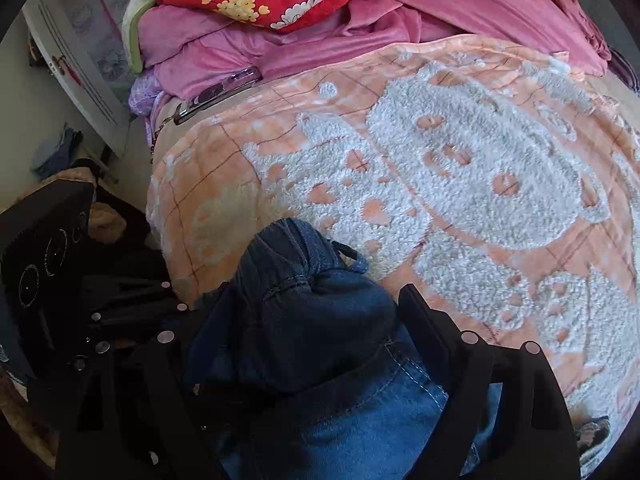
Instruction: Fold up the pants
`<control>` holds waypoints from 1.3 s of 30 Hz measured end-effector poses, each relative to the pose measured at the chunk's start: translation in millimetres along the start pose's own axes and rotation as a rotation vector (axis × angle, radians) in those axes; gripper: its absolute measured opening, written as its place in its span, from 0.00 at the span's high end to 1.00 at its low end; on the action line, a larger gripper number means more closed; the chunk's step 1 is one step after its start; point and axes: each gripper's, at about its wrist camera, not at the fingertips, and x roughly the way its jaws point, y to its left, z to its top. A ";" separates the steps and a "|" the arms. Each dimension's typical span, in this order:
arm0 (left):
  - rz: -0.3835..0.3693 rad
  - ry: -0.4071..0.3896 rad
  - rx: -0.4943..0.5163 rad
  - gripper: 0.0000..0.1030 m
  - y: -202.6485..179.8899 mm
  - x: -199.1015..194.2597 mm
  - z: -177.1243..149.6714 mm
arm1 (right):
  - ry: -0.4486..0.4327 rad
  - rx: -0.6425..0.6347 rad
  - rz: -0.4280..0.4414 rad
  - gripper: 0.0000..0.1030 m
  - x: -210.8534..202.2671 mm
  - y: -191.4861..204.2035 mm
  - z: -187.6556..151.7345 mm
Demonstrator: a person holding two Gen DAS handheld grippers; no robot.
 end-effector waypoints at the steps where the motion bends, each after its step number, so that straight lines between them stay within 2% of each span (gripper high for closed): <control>1: -0.003 0.000 -0.001 0.56 0.5 0.2 -0.1 | 0.002 0.000 0.019 0.36 3.4 -1.2 0.1; 3: -0.008 0.000 0.000 0.56 1.0 -0.7 -0.8 | -0.010 0.008 0.056 0.53 4.6 -3.2 -0.4; 4: -0.011 -0.003 0.001 0.55 0.9 -2.8 -1.2 | -0.025 0.018 0.072 0.54 1.0 -4.5 -1.6; 6: -0.017 -0.015 0.003 0.45 0.0 -9.0 -2.5 | -0.055 0.034 0.095 0.62 -11.1 -7.1 -4.4; 9: -0.027 -0.025 0.003 0.34 -2.3 -16.9 -2.4 | -0.127 0.065 0.159 0.64 -36.8 -13.1 -13.3; 14: -0.126 -0.012 -0.027 0.28 -8.5 -16.4 2.8 | -0.232 0.111 0.211 0.64 -79.4 -24.5 -29.6; 19: -0.220 0.009 -0.017 0.27 -35.8 -8.6 9.0 | -0.314 0.148 0.220 0.64 -118.4 -43.5 -51.8; 20: -0.241 0.015 -0.010 0.29 -44.1 -6.6 10.9 | -0.332 0.149 0.211 0.64 -126.2 -47.0 -56.9; 21: -0.257 0.015 -0.002 0.40 -51.6 -4.3 13.3 | -0.346 0.156 0.208 0.64 -133.3 -50.8 -61.7; 23: -0.278 0.023 0.015 0.50 -68.8 -1.4 16.3 | -0.364 0.170 0.188 0.64 -144.8 -59.0 -70.3; 31: -0.263 0.004 0.096 0.51 -127.1 1.8 11.0 | -0.428 0.228 0.149 0.62 -178.3 -89.4 -110.6; 34: -0.296 0.018 0.136 0.50 -142.6 5.2 2.9 | -0.455 0.262 0.142 0.50 -189.8 -96.6 -128.4; 36: -0.334 0.047 0.165 0.50 -150.9 10.8 1.0 | -0.487 0.303 0.131 0.38 -200.7 -104.1 -145.3; 39: -0.377 0.083 0.227 0.49 -165.9 16.7 -9.9 | -0.510 0.371 0.083 0.37 -212.4 -117.5 -172.1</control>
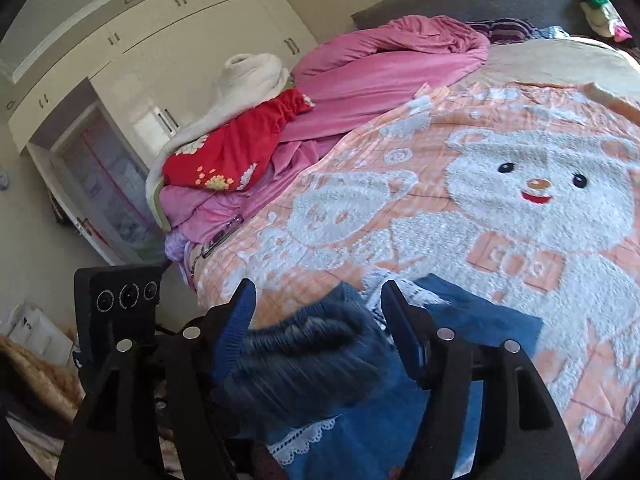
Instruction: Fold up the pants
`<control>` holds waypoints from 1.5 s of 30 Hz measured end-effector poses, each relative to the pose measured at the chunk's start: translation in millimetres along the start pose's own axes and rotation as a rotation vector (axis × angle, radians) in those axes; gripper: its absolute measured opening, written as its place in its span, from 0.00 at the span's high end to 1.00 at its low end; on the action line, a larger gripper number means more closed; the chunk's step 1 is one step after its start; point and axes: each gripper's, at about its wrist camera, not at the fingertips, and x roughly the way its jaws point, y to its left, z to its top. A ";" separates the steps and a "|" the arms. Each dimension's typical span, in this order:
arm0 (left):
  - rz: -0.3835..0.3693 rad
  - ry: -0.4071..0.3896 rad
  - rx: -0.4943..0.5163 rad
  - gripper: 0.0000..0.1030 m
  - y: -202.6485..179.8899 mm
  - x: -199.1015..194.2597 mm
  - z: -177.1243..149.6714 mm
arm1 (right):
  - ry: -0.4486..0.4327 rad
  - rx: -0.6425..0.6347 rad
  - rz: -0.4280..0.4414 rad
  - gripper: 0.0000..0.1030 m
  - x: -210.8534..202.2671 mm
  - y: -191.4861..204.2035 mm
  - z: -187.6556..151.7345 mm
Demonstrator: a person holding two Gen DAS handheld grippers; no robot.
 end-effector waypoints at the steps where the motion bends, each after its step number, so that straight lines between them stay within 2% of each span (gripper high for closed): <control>1: -0.003 0.009 0.016 0.49 -2.7 1.8 -3.0 | -0.004 0.013 -0.033 0.36 -5.9 -4.9 -4.7; 3: 0.001 0.032 0.037 0.49 -5.1 7.0 -6.6 | 0.015 0.011 -0.126 0.35 -11.7 -7.9 -15.9; 9: 0.034 0.103 0.062 0.49 -14.4 30.2 -18.0 | 0.074 -0.042 -0.218 0.35 -5.6 8.2 -41.6; 11: 0.054 0.123 0.070 0.48 -14.7 34.7 -22.6 | 0.132 -0.068 -0.269 0.35 2.2 9.4 -50.9; 14: 0.066 0.143 0.068 0.48 -12.3 40.8 -25.9 | 0.228 -0.111 -0.412 0.35 12.4 1.1 -66.9; 15: 0.066 0.150 0.063 0.48 -11.3 42.5 -27.0 | 0.249 -0.108 -0.433 0.35 15.3 -3.4 -71.8; 18: 0.084 0.149 0.080 0.48 -13.5 44.7 -28.0 | 0.238 -0.062 -0.418 0.35 15.9 -12.1 -78.8; 21: 0.082 0.144 0.082 0.48 -17.6 36.1 -31.4 | 0.228 -0.072 -0.429 0.35 14.1 -8.7 -76.9; 25: 0.109 0.110 0.114 0.45 -24.5 22.2 -29.3 | 0.172 -0.065 -0.396 0.33 -0.7 2.5 -70.0; 34: 0.225 0.058 0.169 0.36 -34.9 4.6 -17.8 | 0.052 -0.041 -0.377 0.24 -37.0 22.7 -59.7; 38: 0.245 0.044 0.172 0.34 -34.6 -1.7 -14.5 | 0.019 -0.051 -0.390 0.17 -47.2 33.1 -56.8; 45: 0.277 0.017 0.178 0.29 -35.2 -7.6 -6.8 | -0.028 -0.064 -0.408 0.12 -59.3 47.0 -53.8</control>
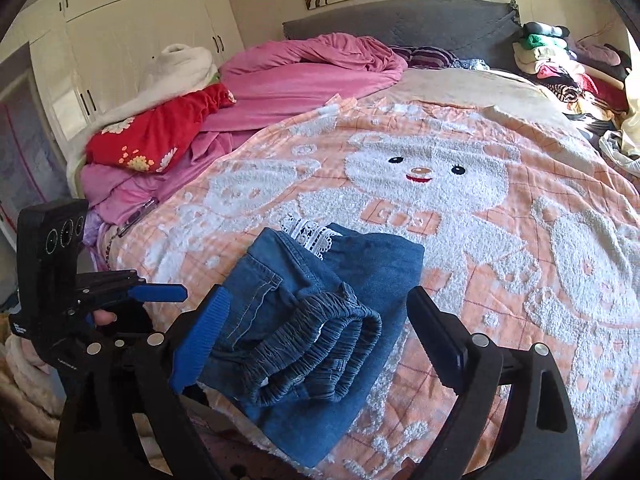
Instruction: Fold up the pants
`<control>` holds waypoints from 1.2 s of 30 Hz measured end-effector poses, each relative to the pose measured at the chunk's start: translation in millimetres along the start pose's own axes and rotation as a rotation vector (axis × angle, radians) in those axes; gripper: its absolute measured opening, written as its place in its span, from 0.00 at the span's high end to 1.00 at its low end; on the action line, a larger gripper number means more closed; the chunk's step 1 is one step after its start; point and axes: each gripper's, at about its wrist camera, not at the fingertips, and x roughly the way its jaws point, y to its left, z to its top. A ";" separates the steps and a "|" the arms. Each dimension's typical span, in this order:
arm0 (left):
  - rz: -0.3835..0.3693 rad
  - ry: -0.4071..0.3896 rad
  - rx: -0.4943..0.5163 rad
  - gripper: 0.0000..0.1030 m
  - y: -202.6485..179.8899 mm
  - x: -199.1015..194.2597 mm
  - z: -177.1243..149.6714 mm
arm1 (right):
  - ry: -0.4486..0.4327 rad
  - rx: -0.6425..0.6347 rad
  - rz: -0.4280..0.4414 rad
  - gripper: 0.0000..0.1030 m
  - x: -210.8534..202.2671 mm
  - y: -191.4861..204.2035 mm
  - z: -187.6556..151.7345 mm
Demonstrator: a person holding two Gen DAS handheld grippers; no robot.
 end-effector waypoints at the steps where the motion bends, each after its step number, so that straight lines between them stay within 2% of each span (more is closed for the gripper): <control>1: 0.011 -0.004 0.002 0.29 0.7 -1.1 1.0 | -0.008 0.001 -0.003 0.12 -2.5 1.4 0.1; 9: 0.060 -0.021 0.017 0.28 5.3 -5.4 6.9 | -0.042 0.004 -0.004 0.12 -14.7 10.2 -0.6; 21: 0.084 -0.033 -0.016 0.26 24.3 -5.6 15.8 | -0.052 0.012 -0.004 0.12 -24.7 24.8 -15.6; 28: 0.110 -0.045 -0.080 0.26 54.3 -6.1 23.8 | -0.005 0.019 0.005 0.12 -24.9 34.6 -42.3; 34: 0.103 -0.015 -0.101 0.26 63.8 8.7 27.5 | 0.072 -0.019 0.027 0.12 -5.1 51.0 -61.1; 36: 0.098 -0.002 -0.096 0.26 62.8 16.1 27.7 | 0.086 -0.035 0.034 0.23 2.7 56.8 -64.0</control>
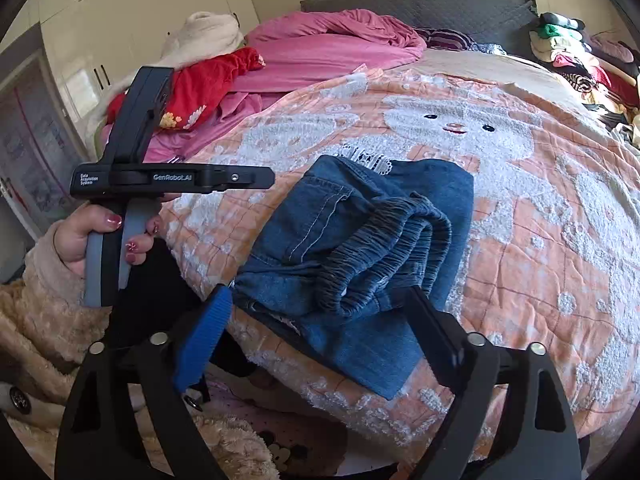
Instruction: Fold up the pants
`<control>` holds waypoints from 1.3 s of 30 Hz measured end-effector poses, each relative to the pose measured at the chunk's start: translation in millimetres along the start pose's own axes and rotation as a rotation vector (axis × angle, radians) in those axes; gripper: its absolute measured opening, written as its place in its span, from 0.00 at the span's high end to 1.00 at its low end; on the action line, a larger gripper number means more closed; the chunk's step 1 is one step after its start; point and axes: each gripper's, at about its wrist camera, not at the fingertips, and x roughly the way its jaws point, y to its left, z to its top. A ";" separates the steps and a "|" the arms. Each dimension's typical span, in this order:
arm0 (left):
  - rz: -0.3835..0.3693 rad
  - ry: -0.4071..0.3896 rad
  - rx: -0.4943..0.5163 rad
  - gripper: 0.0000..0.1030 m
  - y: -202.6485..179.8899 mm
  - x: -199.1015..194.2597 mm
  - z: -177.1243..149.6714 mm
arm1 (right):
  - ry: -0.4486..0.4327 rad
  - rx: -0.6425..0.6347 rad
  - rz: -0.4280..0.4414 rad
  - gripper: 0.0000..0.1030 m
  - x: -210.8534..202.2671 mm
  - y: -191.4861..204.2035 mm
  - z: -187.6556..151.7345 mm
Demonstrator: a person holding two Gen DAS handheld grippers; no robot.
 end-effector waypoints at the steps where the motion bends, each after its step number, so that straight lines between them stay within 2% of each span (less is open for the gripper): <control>1: 0.001 0.010 0.004 0.26 -1.6 4.4 0.5 | 0.007 -0.002 0.005 0.24 4.0 1.5 -0.1; 4: -0.006 0.032 0.022 0.29 -7.2 16.5 3.1 | 0.035 -0.020 -0.013 0.35 17.6 3.0 1.1; 6: -0.015 0.042 0.035 0.33 -12.7 24.1 5.3 | 0.054 -0.031 -0.019 0.48 28.3 1.6 1.6; 7: -0.014 0.047 0.039 0.34 -15.0 29.0 7.1 | 0.064 -0.036 -0.011 0.52 34.4 0.6 1.8; 11: 0.036 0.081 0.068 0.37 -19.4 55.1 12.0 | 0.091 -0.093 -0.025 0.84 50.9 -1.3 1.0; 14: 0.039 0.108 0.064 0.37 -15.1 68.9 11.9 | 0.129 -0.075 0.023 0.84 48.5 -10.3 -3.1; 17: 0.025 0.109 0.065 0.36 -12.9 71.1 11.1 | 0.140 -0.090 0.002 0.85 38.6 -16.4 -10.7; 22: 0.022 0.109 0.062 0.35 -14.4 73.8 9.5 | 0.173 -0.084 -0.017 0.84 46.7 -16.8 -24.2; 27: 0.030 0.105 0.068 0.35 -15.9 72.5 10.4 | 0.159 -0.044 -0.004 0.83 40.4 -17.7 -23.4; 28: 0.030 0.103 0.066 0.35 -16.3 71.4 10.5 | 0.149 -0.037 -0.001 0.81 36.6 -18.0 -22.6; 30: 0.029 0.095 0.064 0.35 -17.0 68.4 10.6 | 0.130 -0.028 -0.001 0.63 28.5 -17.5 -19.5; 32: 0.028 0.089 0.062 0.35 -17.9 65.5 11.1 | 0.108 -0.019 -0.020 0.52 20.3 -15.1 -18.3; 37: 0.028 0.079 0.064 0.35 -20.0 61.1 10.6 | 0.057 0.009 -0.043 0.48 2.2 -14.8 -14.0; 39: 0.026 0.075 0.066 0.35 -21.5 58.9 10.3 | 0.036 0.016 -0.055 0.41 -4.2 -14.3 -12.1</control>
